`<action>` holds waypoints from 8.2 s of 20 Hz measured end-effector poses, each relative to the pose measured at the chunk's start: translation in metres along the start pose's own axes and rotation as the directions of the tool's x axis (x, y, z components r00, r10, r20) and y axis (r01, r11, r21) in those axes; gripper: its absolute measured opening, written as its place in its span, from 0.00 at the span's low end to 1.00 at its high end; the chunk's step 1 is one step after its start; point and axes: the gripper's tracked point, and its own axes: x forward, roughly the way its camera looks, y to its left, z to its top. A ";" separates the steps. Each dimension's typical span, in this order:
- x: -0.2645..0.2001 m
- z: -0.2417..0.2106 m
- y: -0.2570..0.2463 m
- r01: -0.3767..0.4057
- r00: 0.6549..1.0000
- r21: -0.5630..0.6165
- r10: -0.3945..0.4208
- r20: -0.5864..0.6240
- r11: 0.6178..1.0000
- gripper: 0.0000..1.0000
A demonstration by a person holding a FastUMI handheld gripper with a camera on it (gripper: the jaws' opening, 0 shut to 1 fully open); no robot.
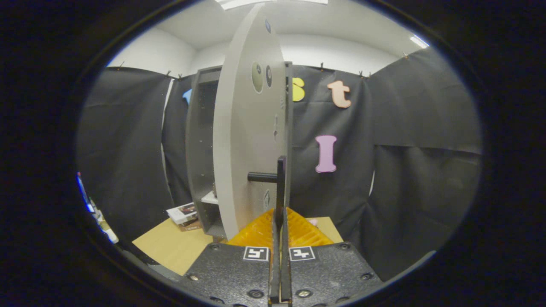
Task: Open the shoe cabinet door, grab the shoes and put them into the shoe cabinet, then close the shoe cabinet door.
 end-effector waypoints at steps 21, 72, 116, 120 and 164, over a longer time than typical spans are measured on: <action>-0.115 -0.016 -0.021 -0.011 0.988 0.069 0.001 0.153 0.998 1.00; 0.203 -0.455 0.187 0.034 0.858 0.211 0.080 -0.507 0.977 0.06; 0.297 0.013 0.195 -0.049 0.999 0.031 0.050 -0.014 0.998 0.06; 0.359 0.012 0.185 -0.031 0.997 -0.007 0.031 -0.066 0.999 0.06; 0.229 0.060 0.199 -0.119 0.990 -0.081 0.112 -0.084 0.990 1.00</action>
